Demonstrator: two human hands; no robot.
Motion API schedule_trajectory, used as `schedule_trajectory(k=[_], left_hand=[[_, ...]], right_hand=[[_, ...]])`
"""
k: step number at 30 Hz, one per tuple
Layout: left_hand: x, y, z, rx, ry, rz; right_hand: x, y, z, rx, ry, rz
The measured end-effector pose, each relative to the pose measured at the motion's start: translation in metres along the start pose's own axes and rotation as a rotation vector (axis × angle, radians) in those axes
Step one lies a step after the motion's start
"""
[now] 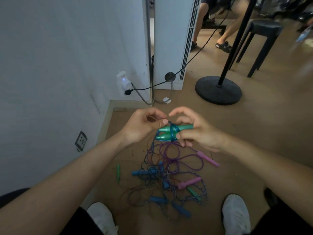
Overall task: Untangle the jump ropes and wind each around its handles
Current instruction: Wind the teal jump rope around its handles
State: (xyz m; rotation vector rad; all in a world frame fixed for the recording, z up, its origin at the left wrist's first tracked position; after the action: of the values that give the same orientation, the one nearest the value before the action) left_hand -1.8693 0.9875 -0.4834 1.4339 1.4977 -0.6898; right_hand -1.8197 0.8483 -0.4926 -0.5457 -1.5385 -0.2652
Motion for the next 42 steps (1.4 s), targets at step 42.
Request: schedule_trajectory(k=[42], left_hand=[[-0.038, -0.008, -0.062, -0.329, 0.484, 0.302]], right_hand=[[-0.040, 0.003, 0.016, 0.051, -0.427, 0.150]])
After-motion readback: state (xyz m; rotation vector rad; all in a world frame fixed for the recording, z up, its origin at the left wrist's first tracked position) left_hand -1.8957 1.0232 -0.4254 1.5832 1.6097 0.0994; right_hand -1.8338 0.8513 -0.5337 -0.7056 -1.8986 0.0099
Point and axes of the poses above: each hand's wrist, its own y-axis towards the middle knuckle, its own z-axis out of the palm, x = y × z, the point moved 9 cm from there along y, towards the middle knuckle, and after that the axes turned 6 degrees about z, right-handed, at the moved point
